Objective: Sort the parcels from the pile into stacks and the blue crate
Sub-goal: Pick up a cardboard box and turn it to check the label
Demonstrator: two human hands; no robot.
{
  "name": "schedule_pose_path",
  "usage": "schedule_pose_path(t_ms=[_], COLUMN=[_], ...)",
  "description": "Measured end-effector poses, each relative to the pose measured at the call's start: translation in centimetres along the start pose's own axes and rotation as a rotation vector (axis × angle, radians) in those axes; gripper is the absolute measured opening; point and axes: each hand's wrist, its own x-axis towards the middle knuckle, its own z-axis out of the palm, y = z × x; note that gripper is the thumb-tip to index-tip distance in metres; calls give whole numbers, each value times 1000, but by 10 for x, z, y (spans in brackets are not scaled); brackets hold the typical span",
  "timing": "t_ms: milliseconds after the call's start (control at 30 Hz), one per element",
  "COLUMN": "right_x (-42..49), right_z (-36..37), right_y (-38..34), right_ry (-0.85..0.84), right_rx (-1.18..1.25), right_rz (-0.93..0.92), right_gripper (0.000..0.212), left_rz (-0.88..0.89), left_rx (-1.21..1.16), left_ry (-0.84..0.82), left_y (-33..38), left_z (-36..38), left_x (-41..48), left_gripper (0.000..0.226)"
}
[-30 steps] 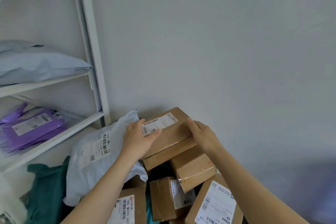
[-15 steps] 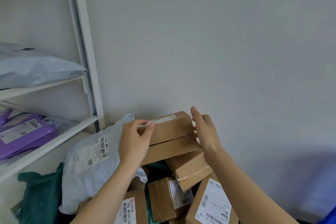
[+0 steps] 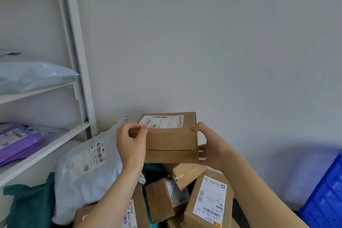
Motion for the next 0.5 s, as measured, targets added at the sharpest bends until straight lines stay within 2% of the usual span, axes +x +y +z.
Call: schedule_pose_path(t_ms=[100, 200, 300, 367, 500], right_x=[-5, -8, -15, -19, -26], right_z=[-2, 2, 7, 7, -2], right_y=[15, 25, 31, 35, 41], right_ry=[-45, 5, 23, -12, -33], right_rx=[106, 228, 271, 256, 160], right_rz=[-20, -105, -192, -231, -270], right_gripper=[78, 90, 97, 100, 105], left_rz=[-82, -233, -451, -553, -635], left_rx=[-99, -261, -398, -509, -626], left_ry=[52, 76, 10, -81, -255], left_y=[-1, 6, 13, 17, 19], left_z=[3, 10, 19, 25, 28], left_x=[0, -6, -16, -24, -33], left_gripper=[25, 66, 101, 105, 92])
